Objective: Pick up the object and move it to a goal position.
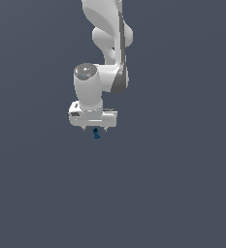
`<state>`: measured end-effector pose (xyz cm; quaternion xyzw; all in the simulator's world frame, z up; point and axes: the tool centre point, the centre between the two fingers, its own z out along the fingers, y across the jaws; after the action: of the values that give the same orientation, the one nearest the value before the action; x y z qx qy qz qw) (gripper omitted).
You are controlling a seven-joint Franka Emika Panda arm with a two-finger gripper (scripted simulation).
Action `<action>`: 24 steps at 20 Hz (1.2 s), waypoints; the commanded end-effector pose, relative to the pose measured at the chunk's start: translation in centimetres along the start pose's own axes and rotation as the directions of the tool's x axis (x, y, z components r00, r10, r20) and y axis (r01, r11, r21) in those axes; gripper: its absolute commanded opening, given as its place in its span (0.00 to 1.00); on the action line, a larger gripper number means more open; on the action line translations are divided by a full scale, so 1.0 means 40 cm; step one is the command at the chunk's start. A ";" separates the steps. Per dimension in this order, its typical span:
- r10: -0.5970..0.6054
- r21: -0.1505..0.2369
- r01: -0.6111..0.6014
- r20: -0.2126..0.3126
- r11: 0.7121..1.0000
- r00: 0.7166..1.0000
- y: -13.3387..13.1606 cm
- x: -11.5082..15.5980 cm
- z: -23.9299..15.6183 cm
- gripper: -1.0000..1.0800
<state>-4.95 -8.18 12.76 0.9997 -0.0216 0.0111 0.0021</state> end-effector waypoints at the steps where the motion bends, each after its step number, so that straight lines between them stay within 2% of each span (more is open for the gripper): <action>1: -0.021 0.001 0.020 0.008 1.000 1.000 0.009 -0.033 0.032 0.96; 9: -0.053 0.005 0.053 0.022 0.999 0.998 0.022 -0.089 0.083 0.96; 16: -0.052 0.005 0.052 0.022 0.999 0.998 0.022 -0.090 0.096 0.96; 24: -0.054 0.005 0.053 0.022 0.999 0.998 0.022 -0.096 0.184 0.96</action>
<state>-8.66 -8.93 6.00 1.0000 0.0049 -0.0002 0.0000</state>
